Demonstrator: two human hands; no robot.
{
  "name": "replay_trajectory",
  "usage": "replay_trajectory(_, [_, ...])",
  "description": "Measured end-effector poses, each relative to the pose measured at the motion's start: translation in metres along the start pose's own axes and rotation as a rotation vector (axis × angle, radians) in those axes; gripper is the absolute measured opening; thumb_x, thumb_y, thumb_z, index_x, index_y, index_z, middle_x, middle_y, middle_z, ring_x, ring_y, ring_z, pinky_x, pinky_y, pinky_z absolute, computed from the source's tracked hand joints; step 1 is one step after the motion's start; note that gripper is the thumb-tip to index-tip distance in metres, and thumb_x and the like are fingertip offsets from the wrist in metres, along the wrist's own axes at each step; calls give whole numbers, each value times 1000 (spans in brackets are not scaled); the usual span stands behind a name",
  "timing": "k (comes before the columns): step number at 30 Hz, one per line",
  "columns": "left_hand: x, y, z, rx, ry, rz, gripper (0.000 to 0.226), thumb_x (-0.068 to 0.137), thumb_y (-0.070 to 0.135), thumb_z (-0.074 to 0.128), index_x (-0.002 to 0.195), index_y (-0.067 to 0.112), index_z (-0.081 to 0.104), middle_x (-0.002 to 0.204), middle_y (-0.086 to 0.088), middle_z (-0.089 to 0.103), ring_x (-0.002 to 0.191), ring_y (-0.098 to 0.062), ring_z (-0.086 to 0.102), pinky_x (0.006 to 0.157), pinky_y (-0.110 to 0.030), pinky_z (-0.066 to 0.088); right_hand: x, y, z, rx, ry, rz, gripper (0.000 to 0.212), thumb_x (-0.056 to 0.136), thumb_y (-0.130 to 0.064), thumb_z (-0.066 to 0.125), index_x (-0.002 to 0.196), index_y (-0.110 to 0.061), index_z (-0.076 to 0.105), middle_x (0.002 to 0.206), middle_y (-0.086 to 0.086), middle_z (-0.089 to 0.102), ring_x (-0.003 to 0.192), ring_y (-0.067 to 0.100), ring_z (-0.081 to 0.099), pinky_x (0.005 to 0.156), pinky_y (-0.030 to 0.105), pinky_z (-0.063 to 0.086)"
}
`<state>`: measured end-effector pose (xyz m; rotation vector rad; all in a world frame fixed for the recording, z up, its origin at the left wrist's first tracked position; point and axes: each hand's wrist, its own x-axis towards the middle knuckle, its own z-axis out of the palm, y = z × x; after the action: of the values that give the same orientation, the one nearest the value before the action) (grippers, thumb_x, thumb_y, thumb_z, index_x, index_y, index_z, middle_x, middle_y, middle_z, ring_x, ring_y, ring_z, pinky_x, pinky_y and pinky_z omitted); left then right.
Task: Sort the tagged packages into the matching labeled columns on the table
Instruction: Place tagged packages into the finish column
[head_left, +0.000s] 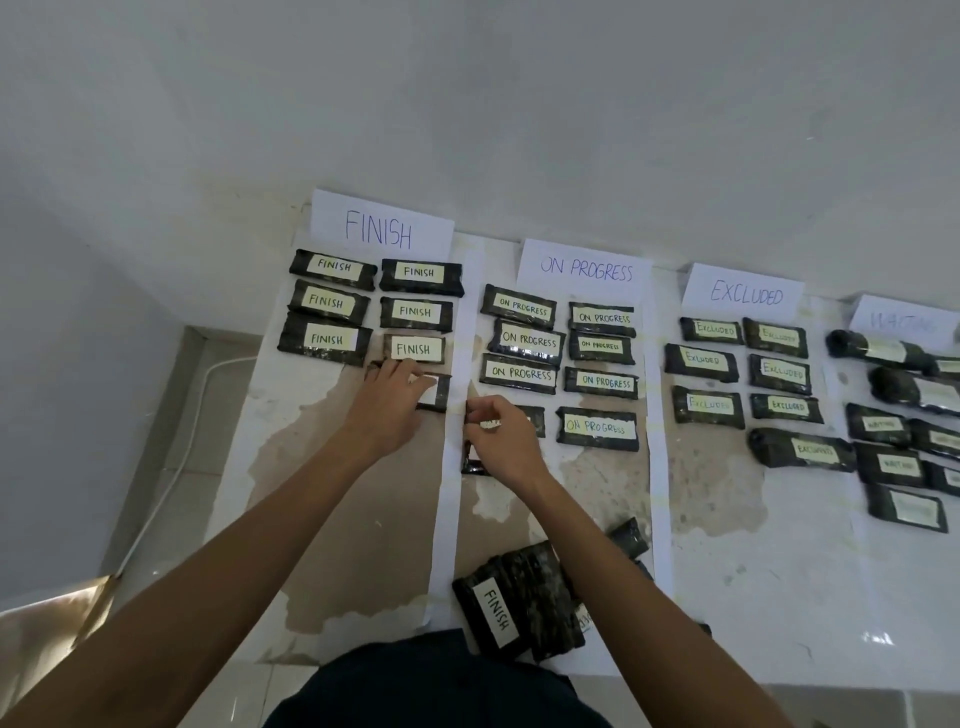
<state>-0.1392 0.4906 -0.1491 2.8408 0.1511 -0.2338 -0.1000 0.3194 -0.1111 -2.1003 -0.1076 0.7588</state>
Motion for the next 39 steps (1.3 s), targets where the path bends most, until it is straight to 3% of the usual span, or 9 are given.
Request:
replay_trajectory(8, [-70,50,3,-162,63,12,39,82,19,59,121,17,58,116,-5,56,109,-27,47,92,-40,42,-56,15,-30,-131,-140,-143,23,87,-8,58,109,-12,62,96,1,62,81,12,57,64,11,41])
replay_trajectory(14, [-127,90,28,-221,24,22,38,85,19,57,123,17,57,119,-6,55,113,-28,45,94,-41,41,-102,67,-55,-471,-231,-206,32,85,-14,62,116,-18,58,108,1,60,88,15,58,82,33,52])
replay_trajectory(20, [-173,123,63,-267,-68,36,38,85,15,54,123,14,56,120,-7,55,110,-28,47,93,-40,42,-136,134,-60,-1194,-392,-335,93,67,-41,79,144,-26,28,148,6,27,127,29,37,102,44,40])
replay_trajectory(24, [-194,134,79,-275,-125,20,42,86,16,54,128,13,52,125,-7,52,112,-28,45,96,-40,41,-148,156,-53,-1309,-295,-443,85,80,-23,69,148,-22,18,157,13,12,137,35,28,109,46,32])
replay_trajectory(28, [-204,142,80,-372,-65,-25,42,86,15,55,128,13,52,124,-7,51,114,-27,44,98,-39,40,-151,157,-57,-1101,-224,-522,62,87,-9,58,144,-15,35,153,14,29,135,32,35,109,44,35])
replay_trajectory(30, [-206,146,74,-470,-36,-80,41,87,14,56,128,14,52,123,-7,51,114,-25,43,99,-34,38,-153,153,-60,-804,-36,-575,46,87,2,54,132,-8,52,137,17,51,120,33,51,100,42,44])
replay_trajectory(33, [-203,153,63,-651,-10,-193,40,88,12,56,128,15,52,123,-6,51,117,-21,44,95,-25,35,-153,137,-71,-260,227,-334,27,92,-4,53,118,-4,60,109,12,66,92,24,62,78,21,45])
replay_trajectory(36, [-196,162,49,-799,23,-286,40,89,10,56,128,16,51,124,-4,52,108,-15,51,86,-23,39,-149,122,-82,235,114,-50,19,96,-8,50,113,-4,57,109,13,67,89,23,70,72,27,57])
replay_trajectory(39, [-188,170,35,-926,44,-323,42,90,11,56,132,16,48,121,-2,54,99,-14,55,81,-23,42,-152,111,-89,450,14,10,17,97,-7,48,113,-5,55,112,15,66,86,24,72,72,27,60])
